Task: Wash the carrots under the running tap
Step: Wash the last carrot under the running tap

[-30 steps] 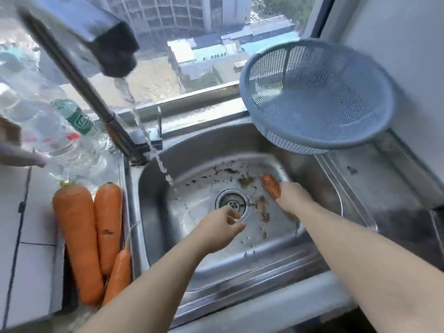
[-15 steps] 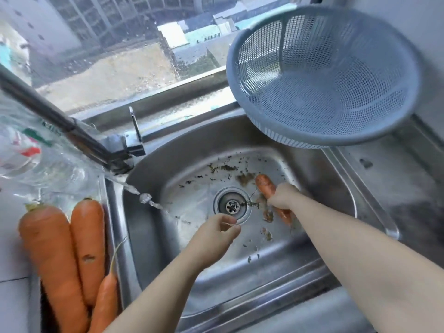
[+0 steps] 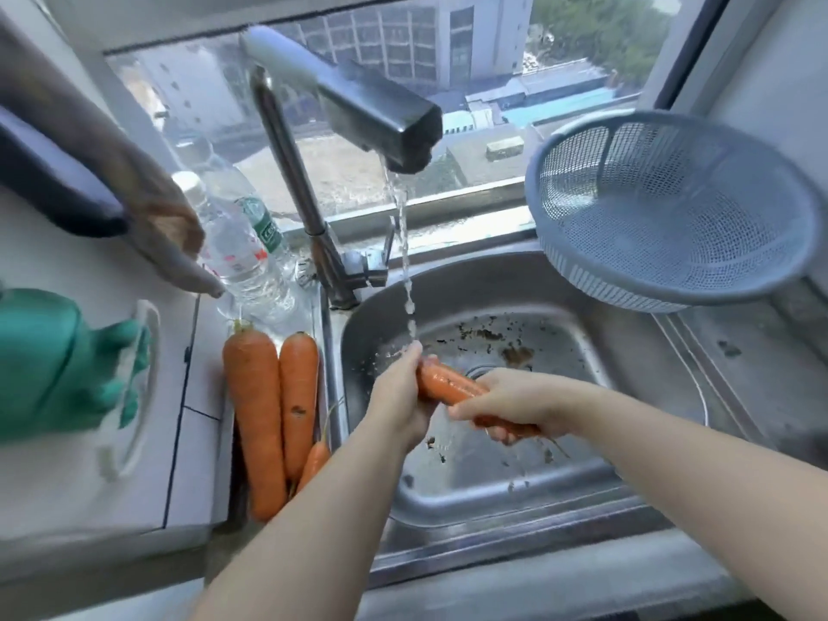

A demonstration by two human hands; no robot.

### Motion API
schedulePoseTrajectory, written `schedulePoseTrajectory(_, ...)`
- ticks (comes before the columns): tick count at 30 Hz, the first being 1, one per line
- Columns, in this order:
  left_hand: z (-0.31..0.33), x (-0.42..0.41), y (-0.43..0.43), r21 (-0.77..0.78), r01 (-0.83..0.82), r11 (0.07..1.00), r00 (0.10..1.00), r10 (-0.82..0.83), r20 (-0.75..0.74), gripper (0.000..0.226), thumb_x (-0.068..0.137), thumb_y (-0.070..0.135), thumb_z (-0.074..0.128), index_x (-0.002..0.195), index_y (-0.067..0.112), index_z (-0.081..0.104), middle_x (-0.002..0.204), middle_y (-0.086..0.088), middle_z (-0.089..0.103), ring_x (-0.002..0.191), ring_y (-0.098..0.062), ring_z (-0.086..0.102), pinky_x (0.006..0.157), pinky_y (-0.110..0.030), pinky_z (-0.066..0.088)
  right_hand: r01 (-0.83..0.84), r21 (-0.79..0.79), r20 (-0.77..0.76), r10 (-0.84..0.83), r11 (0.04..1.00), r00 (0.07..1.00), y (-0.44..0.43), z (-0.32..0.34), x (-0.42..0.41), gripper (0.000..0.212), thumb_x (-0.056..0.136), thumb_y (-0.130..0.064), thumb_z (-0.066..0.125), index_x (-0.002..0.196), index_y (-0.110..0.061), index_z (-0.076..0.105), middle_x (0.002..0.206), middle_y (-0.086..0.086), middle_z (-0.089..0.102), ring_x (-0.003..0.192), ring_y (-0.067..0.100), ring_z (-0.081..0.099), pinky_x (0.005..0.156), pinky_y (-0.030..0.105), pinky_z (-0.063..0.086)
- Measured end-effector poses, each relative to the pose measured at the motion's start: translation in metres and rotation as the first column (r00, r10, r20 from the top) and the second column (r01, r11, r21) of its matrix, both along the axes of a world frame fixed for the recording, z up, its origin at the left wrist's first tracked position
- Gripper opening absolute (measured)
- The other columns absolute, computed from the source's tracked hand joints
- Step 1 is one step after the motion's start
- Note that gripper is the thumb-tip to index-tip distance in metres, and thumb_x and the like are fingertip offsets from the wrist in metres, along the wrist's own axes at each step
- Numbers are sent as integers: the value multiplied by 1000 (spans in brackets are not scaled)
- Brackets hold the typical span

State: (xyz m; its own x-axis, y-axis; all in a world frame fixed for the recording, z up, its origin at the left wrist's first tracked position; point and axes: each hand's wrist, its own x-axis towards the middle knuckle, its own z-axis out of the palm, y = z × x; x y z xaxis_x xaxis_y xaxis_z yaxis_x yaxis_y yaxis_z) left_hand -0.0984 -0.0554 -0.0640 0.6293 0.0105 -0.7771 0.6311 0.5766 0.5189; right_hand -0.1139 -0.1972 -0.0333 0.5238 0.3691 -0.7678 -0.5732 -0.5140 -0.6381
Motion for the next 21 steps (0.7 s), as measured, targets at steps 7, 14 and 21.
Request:
schedulePoseTrajectory(7, 6, 13, 4, -160, -116, 980, 993, 113, -23, 25, 95, 17, 51, 70, 12, 52, 52, -1, 58, 54, -14, 57, 53, -25, 50, 84, -43, -44, -86, 996, 995, 25, 16, -1, 16, 87, -15, 63, 83, -12, 48, 58, -1, 48, 41, 8, 41, 43, 18, 36)
schedulePoseTrajectory(14, 1, 22, -1, -131, -81, 988, 996, 77, -34, 26, 93, 16, 58, 69, 11, 51, 54, -4, 57, 42, -12, 55, 46, -20, 49, 257, 35, -262, -240, 966, 935, 31, 2, 7, 20, 89, -5, 54, 74, -13, 44, 52, -4, 42, 35, 3, 35, 37, 14, 32)
schedulePoseTrajectory(21, -28, 30, -10, 414, -25, 910, 994, 66, -86, 7, 86, 5, 62, 90, 0, 60, 72, -16, 62, 54, -21, 50, 62, -32, 52, -120, -739, 362, 542, 663, 758, 54, -9, 12, 24, 88, 1, 46, 110, -8, 48, 107, 11, 61, 98, 30, 63, 67, 32, 41)
